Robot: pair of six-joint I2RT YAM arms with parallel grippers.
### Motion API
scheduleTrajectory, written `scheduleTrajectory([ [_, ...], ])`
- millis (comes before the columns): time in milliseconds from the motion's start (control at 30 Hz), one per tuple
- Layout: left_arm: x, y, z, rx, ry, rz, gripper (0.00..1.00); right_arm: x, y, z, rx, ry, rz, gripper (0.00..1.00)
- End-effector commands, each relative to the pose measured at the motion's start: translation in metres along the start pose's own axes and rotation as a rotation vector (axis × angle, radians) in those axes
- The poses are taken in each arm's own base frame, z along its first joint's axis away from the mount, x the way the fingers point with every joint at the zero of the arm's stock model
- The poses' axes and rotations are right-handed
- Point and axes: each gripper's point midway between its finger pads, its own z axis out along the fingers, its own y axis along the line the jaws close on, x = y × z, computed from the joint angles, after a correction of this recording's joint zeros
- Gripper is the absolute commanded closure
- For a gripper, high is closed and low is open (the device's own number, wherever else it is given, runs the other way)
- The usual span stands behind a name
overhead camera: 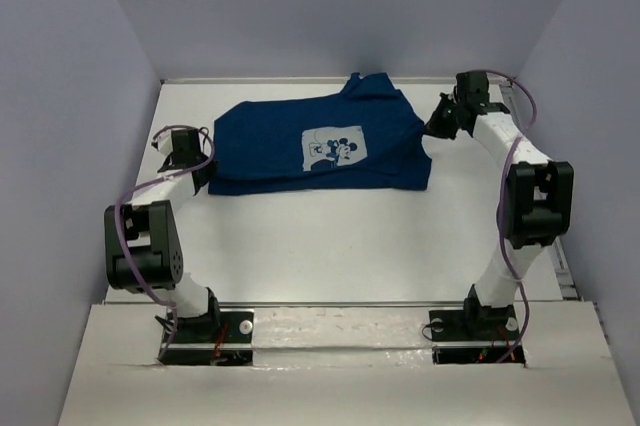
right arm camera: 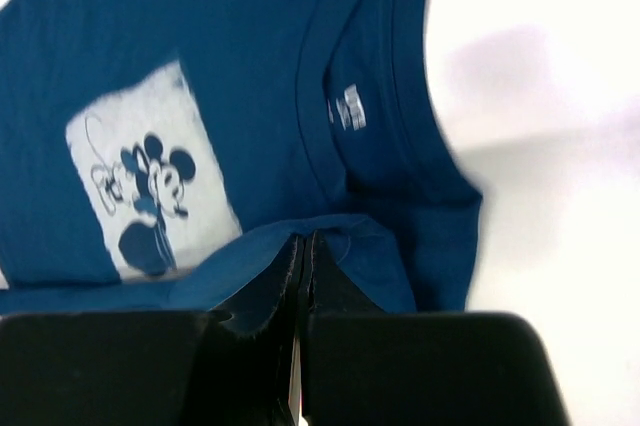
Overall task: Fold and stack the t-shirts
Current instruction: Fold the flattened tshirt in 1/3 of the way
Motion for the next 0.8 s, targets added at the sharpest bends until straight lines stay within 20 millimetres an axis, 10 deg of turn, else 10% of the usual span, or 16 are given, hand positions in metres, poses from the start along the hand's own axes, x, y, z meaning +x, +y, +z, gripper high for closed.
scheduleTrajectory([
  [0,-0.023,-0.011,0.015,0.002,-0.040,-0.029,1.00,-0.043,0.019,0.015,-0.016,-0.084,-0.067,1.00],
  [233,-0.014,-0.006,0.049,-0.064,0.016,0.016,1.00,-0.044,0.018,0.074,0.011,0.002,-0.117,1.00],
  [300,-0.015,-0.005,0.053,-0.076,0.018,0.024,0.98,-0.052,0.021,0.080,0.003,-0.014,-0.122,0.85],
  [467,-0.034,-0.015,0.042,-0.055,-0.039,0.030,0.43,-0.075,0.043,0.074,-0.073,-0.101,-0.096,0.41],
  [567,-0.050,-0.019,0.028,-0.037,-0.079,0.049,0.16,-0.086,0.060,0.038,-0.116,-0.156,-0.125,0.27],
  [700,-0.053,-0.004,-0.003,-0.033,-0.100,0.045,0.12,-0.064,0.054,-0.001,-0.125,-0.187,-0.146,0.32],
  [767,-0.043,0.002,-0.010,-0.024,-0.084,0.042,0.18,-0.031,0.035,-0.001,-0.105,-0.151,-0.122,0.56],
])
